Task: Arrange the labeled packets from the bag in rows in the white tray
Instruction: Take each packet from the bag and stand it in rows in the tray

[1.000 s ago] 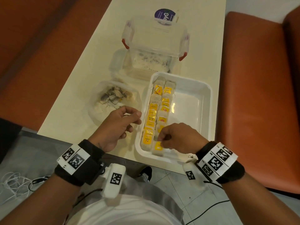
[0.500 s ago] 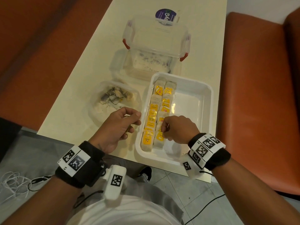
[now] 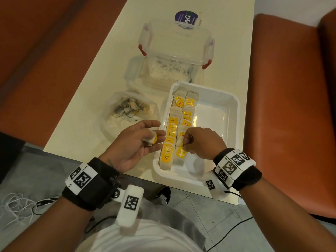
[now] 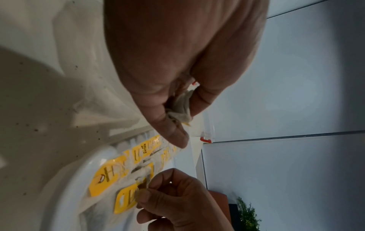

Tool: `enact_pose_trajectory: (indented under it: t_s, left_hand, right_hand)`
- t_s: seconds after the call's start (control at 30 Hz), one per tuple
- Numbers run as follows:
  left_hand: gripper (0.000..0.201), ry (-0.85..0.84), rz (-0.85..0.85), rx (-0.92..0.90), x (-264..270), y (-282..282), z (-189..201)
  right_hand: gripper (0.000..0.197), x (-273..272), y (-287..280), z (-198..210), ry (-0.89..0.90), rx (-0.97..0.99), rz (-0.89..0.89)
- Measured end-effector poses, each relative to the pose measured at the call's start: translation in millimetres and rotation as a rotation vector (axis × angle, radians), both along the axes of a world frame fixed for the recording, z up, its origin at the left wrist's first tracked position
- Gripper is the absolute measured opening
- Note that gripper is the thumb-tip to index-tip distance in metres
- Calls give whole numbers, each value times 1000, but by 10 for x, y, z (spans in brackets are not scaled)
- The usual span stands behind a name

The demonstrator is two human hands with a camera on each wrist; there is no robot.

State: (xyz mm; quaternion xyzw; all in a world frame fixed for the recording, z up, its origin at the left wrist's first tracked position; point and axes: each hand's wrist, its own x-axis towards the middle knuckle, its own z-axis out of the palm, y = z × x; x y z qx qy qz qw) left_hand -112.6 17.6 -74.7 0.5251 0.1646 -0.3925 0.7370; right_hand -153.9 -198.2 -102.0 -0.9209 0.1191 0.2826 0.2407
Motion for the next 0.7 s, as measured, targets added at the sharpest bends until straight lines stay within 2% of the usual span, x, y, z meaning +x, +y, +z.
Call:
enact_pose_trajectory:
  t_s: [0.23, 0.33, 0.47, 0.57, 0.7]
  left_hand:
    - [33, 79, 2, -85, 6, -49, 15]
    - [35, 94, 13, -168, 10, -95, 26]
    - [38, 70, 37, -290, -11, -229, 76]
    - [39, 20, 20, -323, -46, -341, 114]
    - [47, -46, 10, -311, -57, -379, 132]
  right_hand:
    - [14, -71, -8, 122, -169, 87, -62]
    - [15, -98, 64, 289, -235, 288, -174]
    - [28, -108, 228, 544, -95, 660, -346]
    - [32, -104, 302, 608, -88, 769, -406]
    - [20, -99, 240, 591, -167, 822, -534]
